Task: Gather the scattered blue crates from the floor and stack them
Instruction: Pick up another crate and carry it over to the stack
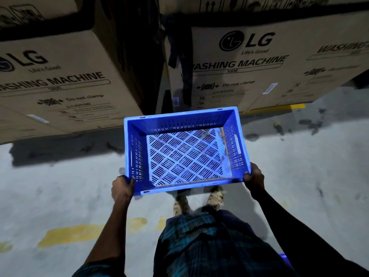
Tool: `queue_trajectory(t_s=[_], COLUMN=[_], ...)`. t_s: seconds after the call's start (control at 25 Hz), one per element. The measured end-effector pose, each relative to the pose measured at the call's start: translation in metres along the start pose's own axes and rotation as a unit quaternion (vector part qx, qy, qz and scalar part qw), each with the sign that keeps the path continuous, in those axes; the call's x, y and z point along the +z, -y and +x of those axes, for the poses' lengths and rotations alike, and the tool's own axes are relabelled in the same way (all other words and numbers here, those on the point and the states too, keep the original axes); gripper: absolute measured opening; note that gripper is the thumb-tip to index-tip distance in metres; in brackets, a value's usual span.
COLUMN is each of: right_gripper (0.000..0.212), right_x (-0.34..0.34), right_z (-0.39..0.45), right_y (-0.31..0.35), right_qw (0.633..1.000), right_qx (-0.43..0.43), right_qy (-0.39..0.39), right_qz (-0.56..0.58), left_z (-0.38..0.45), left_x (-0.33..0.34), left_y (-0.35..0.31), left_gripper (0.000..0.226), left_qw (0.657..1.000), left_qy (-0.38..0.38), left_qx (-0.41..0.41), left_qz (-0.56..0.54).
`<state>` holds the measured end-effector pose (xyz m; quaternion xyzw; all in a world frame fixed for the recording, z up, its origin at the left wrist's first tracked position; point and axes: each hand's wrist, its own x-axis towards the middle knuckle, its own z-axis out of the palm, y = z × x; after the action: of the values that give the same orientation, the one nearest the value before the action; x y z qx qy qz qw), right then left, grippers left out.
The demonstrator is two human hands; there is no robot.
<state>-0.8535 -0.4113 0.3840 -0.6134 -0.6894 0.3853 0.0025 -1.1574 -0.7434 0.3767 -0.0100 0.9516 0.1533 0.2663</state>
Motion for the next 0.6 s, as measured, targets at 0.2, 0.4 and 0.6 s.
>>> queue_trajectory(t_s=[0.2, 0.4, 0.6], right_gripper=[0.069, 0.061, 0.044], right_x=[0.000, 0.012, 0.037], right_z=[-0.005, -0.008, -0.017], right_y=[0.001, -0.003, -0.010], right_qw=[1.000, 0.999, 0.980], right_qx=[0.005, 0.030, 0.161], right_qy=[0.001, -0.019, -0.062], right_qz=[0.022, 0.028, 0.100], left_z=[-0.007, -0.016, -0.018], left_x=[0.002, 0.003, -0.001], left_y=[-0.002, -0.003, -0.004], left_gripper=[0.029, 0.027, 0.027], left_qw=[1.000, 0.999, 0.999], left_qy=[0.003, 0.014, 0.015], left_qx=[-0.009, -0.027, -0.033], left_qz=[0.000, -0.012, -0.024])
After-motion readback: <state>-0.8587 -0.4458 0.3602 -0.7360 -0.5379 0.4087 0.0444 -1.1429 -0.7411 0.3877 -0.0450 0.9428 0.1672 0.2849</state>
